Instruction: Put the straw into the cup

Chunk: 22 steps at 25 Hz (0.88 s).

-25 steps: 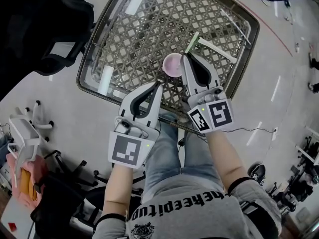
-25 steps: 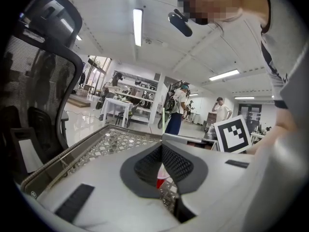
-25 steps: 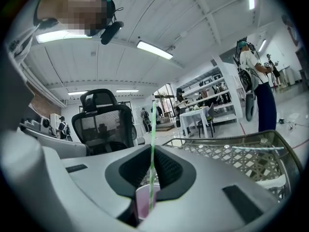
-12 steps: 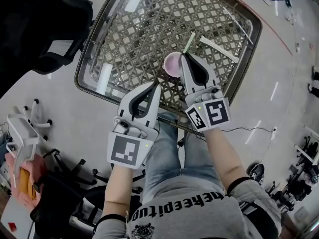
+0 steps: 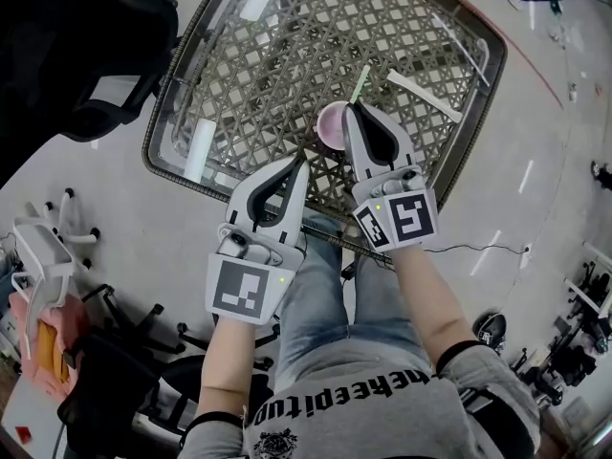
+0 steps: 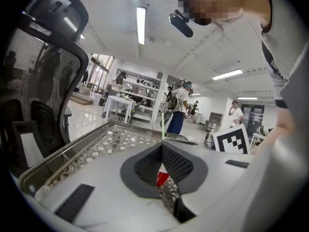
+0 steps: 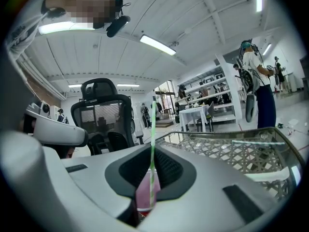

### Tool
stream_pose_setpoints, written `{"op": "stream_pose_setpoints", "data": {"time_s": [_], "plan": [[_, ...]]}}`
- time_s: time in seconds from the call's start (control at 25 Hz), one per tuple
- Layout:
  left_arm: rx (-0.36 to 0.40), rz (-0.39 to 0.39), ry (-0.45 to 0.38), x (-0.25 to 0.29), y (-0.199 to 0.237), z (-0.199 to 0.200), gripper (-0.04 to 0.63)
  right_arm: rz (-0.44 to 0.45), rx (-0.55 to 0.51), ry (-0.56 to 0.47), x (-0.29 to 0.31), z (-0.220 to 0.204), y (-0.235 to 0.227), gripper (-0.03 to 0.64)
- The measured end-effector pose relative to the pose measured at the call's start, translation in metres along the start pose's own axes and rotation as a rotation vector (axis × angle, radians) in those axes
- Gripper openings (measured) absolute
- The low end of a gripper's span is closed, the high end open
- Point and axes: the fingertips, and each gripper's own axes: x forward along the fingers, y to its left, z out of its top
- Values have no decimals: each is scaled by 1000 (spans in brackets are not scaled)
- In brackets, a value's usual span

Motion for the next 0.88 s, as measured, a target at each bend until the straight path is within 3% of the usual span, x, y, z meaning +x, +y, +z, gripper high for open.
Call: {"op": "stream_pose_setpoints", "data": {"time_s": [0.88], "plan": [[3, -9, 16, 9, 0, -6, 25, -2, -31, 26, 0, -7, 2, 51]]}}
